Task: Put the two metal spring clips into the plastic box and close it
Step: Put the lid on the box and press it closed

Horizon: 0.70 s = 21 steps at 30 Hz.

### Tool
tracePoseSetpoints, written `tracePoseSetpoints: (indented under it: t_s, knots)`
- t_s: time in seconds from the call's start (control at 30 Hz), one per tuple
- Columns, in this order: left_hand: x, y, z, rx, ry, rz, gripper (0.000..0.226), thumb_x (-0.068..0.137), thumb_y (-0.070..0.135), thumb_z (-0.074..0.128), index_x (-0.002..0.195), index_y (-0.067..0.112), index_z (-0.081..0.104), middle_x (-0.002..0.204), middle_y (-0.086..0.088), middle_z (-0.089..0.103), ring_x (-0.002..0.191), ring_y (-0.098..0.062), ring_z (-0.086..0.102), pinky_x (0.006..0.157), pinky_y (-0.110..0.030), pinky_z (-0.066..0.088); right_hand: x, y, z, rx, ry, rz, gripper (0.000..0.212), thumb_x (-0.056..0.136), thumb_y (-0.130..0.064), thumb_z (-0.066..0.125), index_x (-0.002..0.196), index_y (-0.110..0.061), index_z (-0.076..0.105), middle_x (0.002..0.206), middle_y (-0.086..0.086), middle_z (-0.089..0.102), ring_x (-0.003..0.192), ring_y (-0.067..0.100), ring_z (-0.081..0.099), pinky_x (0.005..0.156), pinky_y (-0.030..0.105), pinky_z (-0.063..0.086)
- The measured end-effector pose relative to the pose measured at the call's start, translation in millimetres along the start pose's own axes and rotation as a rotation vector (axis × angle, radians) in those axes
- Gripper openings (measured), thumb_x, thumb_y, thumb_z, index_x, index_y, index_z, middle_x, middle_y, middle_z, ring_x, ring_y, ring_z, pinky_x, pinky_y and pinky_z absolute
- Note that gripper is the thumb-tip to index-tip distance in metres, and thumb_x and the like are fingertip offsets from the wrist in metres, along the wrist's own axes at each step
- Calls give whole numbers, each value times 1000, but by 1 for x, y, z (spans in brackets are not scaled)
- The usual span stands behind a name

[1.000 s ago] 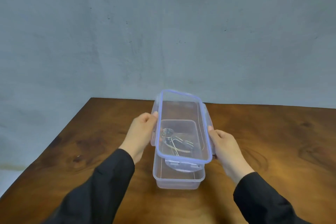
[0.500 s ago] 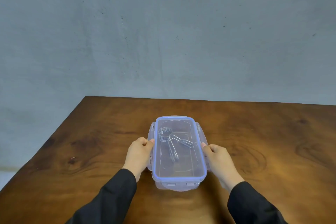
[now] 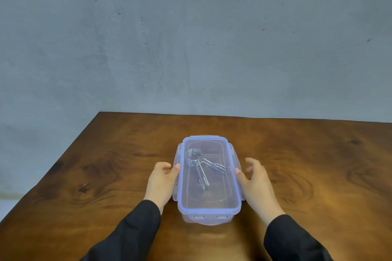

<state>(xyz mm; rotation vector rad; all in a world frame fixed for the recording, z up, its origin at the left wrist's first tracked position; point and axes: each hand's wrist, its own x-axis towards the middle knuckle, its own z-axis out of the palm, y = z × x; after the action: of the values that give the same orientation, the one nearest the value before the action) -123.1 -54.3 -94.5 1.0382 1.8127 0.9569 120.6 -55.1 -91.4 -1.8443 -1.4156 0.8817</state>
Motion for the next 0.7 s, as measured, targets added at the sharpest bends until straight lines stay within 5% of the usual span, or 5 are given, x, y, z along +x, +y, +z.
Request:
tracePoseSetpoints:
  t_s: [0.1,0.23,0.37,0.5,0.7]
  knots:
    - [-10,-3,3,140,-11,237,59,99,38,54,153,24,32,155,7,38,138,-17,41,112,-41,40,-4,-3,1,-124,15,-240,48,98,-34,59,144,-24,49,145,-9,48,136,18,43,110,36,40]
    - [-21,-11,10,64,-232,218,61,104,33,44,157,32,13,156,12,35,134,-13,46,109,-32,43,-11,2,7,31,-99,-207,45,99,-29,59,143,-28,52,135,-30,48,124,0,49,99,17,40]
    - [-26,-16,14,-255,-290,98,54,105,33,43,154,39,22,146,18,47,128,-8,51,106,-34,47,-18,0,14,303,-169,-91,34,104,-21,49,129,-39,61,117,-26,71,109,0,65,80,18,54]
    - [-28,-21,18,-433,-324,64,48,104,32,46,149,43,34,144,21,51,129,-9,53,111,-43,43,-22,0,21,508,-199,-10,33,105,-23,45,109,-54,57,95,-41,69,93,-11,67,66,14,55]
    - [-26,-25,18,-437,-339,45,46,102,42,47,146,50,35,144,21,51,128,-10,54,109,-44,46,-22,5,28,583,-133,53,39,104,-33,46,142,-42,48,132,-23,59,116,5,62,83,25,58]
